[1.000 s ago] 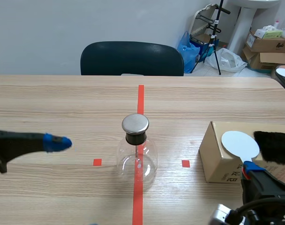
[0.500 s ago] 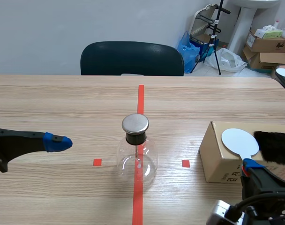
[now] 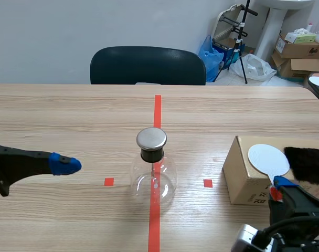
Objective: Do the electroscope experiment
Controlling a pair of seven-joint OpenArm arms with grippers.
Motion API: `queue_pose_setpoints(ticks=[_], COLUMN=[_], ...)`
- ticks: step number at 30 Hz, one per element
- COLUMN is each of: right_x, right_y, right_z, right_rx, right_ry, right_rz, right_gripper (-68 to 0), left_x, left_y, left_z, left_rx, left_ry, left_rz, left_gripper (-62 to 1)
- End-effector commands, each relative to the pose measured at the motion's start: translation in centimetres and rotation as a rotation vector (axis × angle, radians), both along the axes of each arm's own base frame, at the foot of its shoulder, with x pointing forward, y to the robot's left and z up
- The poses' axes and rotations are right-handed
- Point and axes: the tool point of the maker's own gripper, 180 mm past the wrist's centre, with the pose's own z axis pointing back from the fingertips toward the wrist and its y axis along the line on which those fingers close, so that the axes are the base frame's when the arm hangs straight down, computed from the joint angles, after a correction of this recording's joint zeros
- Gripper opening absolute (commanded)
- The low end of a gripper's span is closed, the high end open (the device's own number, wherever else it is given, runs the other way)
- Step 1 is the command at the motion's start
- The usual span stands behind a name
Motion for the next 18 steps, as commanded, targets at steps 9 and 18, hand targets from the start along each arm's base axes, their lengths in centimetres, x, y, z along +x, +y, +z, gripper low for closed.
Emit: queue_pose_setpoints(ticks=[9,18], right_x=[0.41,0.41], right_y=[-0.53,-0.58], right_z=[1.43,1.42], right_rx=[-0.005,-0.006], right_ry=[-0.074,-0.073], right_rz=[-0.017,-0.020], right_gripper=[-9.3,0.4], left_x=[0.40,0.10], left_y=[0.01,-0.40], left_z=[0.90,0.96], left_rx=[-0.058,-0.078], left_ry=[0.028,0.042], left_rz=[0.021,0.012], left_gripper=[1.4,1.4])
